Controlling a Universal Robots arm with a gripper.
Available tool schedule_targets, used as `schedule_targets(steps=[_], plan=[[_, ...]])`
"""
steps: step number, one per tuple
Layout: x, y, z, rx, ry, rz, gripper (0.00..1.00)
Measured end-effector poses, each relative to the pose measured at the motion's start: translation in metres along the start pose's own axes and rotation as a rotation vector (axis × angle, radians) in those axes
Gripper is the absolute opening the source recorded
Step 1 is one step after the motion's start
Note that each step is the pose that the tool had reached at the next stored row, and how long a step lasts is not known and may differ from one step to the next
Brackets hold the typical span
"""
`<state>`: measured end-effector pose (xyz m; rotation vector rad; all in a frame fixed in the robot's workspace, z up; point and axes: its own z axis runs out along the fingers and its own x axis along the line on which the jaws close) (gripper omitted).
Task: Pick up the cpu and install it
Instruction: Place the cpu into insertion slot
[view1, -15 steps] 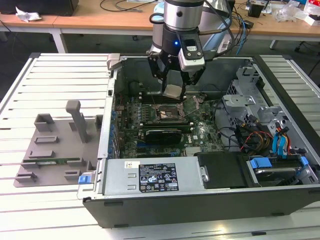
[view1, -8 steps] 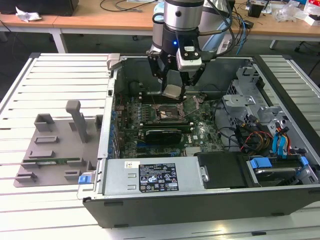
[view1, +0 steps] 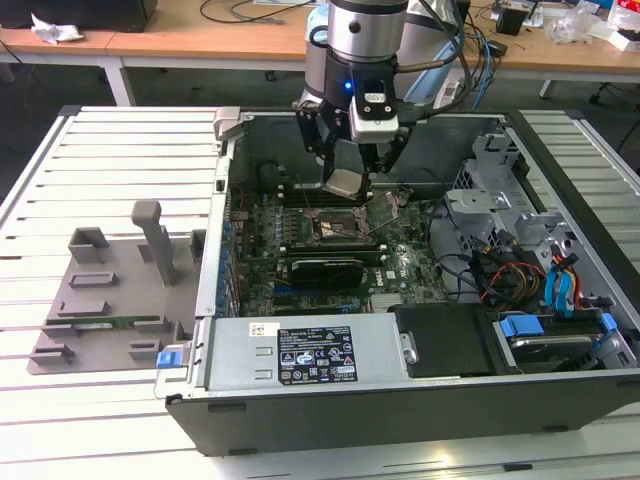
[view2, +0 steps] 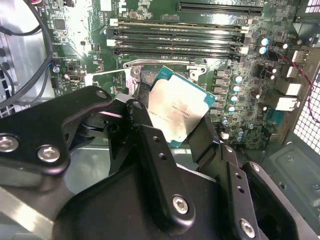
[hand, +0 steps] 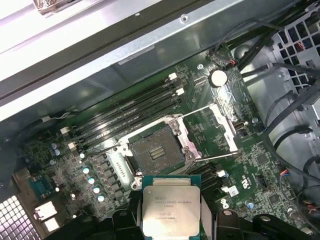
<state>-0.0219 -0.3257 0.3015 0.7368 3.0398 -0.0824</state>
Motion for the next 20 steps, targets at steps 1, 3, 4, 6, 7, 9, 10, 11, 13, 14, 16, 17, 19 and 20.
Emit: schedule_targets(steps=[1, 3, 4, 6, 7, 9, 10, 11, 13, 14, 16, 17, 19, 20], plan=[[0.0000, 0.0000, 0.0000, 0.0002, 0.0002, 0.005, 0.55], [0.0000, 0.0000, 0.0001, 0.0010, 0.0010, 0.026, 0.55], [0.0000, 0.0000, 0.0002, 0.0012, 0.0012, 0.030, 0.55], [0.0000, 0.0000, 0.0002, 0.0018, 0.0016, 0.042, 0.55], [0.0000, 0.0000, 0.0003, 0.0020, 0.0018, 0.047, 0.55], [0.0000, 0.0000, 0.0003, 0.0025, 0.0021, 0.056, 0.55], [0.0000, 0.0000, 0.0004, 0.0032, 0.0023, 0.065, 0.55], [0.0000, 0.0000, 0.0004, 0.0034, 0.0024, 0.069, 0.55], [0.0000, 0.0000, 0.0004, 0.0040, 0.0028, 0.079, 0.55], [0.0000, 0.0000, 0.0005, 0.0043, 0.0028, 0.084, 0.55], [0.0000, 0.0000, 0.0005, 0.0054, 0.0031, 0.097, 0.55], [0.0000, 0.0000, 0.0006, 0.0060, 0.0030, 0.103, 0.55], [0.0000, 0.0000, 0.0006, 0.0076, 0.0030, 0.116, 0.55], [0.0000, 0.0000, 0.0006, 0.0087, 0.0032, 0.127, 0.55]])
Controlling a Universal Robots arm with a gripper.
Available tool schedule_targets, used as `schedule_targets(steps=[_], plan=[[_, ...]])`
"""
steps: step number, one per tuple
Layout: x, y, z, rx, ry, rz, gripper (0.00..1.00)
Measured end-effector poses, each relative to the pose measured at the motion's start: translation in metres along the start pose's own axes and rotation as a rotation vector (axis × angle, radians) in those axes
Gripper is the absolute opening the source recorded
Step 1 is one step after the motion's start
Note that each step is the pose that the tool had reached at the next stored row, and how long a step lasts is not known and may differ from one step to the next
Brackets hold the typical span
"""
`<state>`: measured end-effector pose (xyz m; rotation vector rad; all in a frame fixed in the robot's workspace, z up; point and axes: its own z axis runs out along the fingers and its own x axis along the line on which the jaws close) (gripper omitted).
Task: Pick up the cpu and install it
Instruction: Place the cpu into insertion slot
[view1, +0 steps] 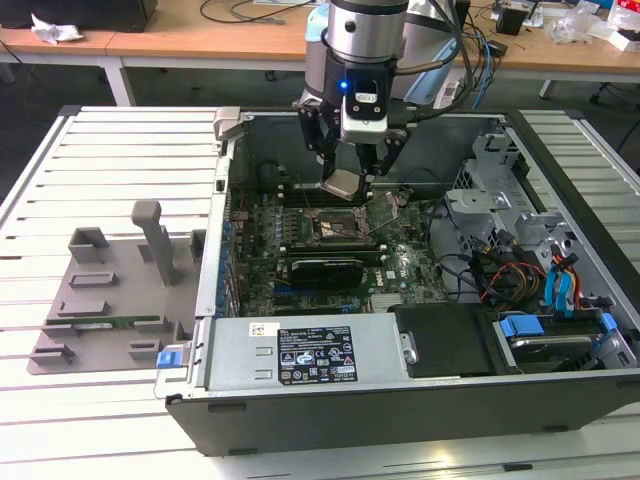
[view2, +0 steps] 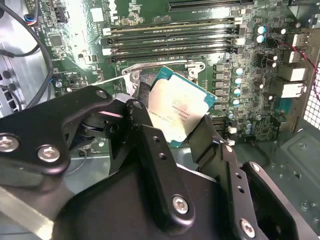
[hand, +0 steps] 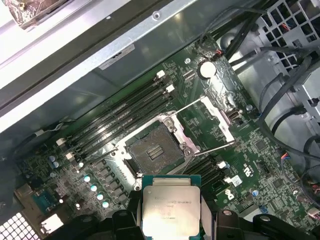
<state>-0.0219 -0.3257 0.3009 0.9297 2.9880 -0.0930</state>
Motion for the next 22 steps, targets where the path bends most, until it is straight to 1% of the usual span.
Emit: schedule_targets(steps=[3, 8, 17, 22], plan=[[0.0000, 0.0000, 0.0001, 0.0019, 0.0007, 0.028, 0.55], [0.0000, 0.0000, 0.0002, 0.0035, 0.0016, 0.056, 0.55], [0.0000, 0.0000, 0.0004, 0.0097, 0.0019, 0.119, 0.55], [0.0000, 0.0000, 0.0004, 0.0122, 0.0021, 0.146, 0.55]])
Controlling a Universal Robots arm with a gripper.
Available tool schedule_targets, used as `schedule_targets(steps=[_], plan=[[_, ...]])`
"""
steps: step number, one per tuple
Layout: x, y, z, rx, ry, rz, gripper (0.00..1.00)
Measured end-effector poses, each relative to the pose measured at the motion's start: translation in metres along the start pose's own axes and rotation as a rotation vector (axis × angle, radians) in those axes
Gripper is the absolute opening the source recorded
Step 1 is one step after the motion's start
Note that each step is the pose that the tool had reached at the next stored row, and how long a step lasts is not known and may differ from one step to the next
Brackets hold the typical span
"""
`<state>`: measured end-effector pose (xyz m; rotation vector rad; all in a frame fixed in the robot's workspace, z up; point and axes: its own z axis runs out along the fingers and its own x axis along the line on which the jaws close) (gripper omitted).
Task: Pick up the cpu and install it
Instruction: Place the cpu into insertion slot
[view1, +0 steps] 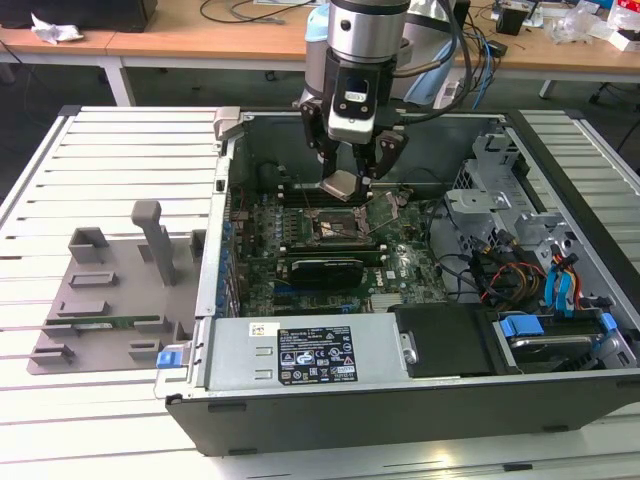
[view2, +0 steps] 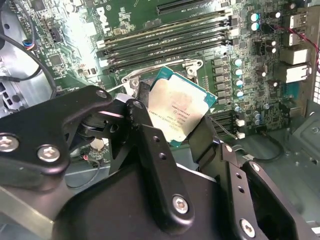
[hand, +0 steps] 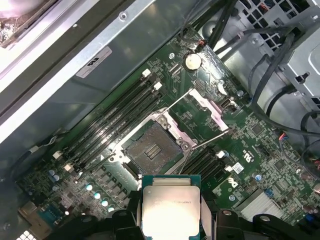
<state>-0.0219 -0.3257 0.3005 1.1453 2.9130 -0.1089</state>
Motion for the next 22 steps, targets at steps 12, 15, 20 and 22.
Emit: schedule_targets(steps=[12, 15, 20, 22], plan=[[0.0000, 0.0000, 0.0001, 0.0075, -0.0003, 0.072, 0.55], [0.0000, 0.0000, 0.0003, 0.0145, -0.0001, 0.143, 0.55], [0.0000, 0.0000, 0.0004, 0.0186, 0.0011, 0.194, 0.55], [0.0000, 0.0000, 0.0005, 0.0189, 0.0018, 0.204, 0.55]])
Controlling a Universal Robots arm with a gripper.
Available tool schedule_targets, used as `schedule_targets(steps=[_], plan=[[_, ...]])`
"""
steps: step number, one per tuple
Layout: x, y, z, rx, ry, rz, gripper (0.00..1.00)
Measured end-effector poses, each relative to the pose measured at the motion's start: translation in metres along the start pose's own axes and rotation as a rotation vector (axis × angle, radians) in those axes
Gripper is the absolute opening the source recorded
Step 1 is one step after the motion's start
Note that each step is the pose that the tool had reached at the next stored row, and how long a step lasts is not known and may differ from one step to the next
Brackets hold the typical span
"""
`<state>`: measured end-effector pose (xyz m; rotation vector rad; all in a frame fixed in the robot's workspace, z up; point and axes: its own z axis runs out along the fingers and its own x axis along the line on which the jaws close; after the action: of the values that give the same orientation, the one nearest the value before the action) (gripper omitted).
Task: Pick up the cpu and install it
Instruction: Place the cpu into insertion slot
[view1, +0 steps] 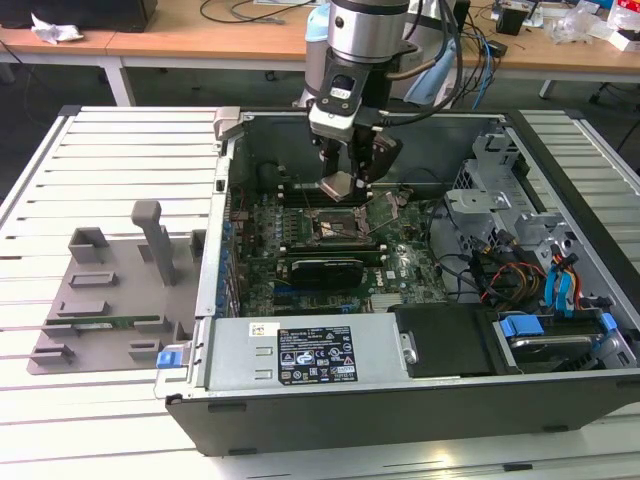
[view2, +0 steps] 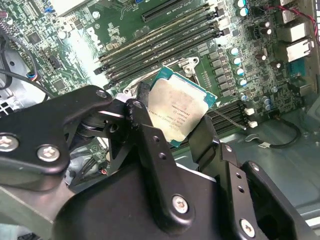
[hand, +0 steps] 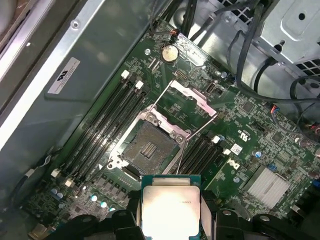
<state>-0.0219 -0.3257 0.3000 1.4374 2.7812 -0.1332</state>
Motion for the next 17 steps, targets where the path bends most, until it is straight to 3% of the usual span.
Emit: schedule_targets(steps=[17], plan=[[0.0000, 0.0000, 0.0006, 0.0052, 0.0065, 0.101, 0.55]])
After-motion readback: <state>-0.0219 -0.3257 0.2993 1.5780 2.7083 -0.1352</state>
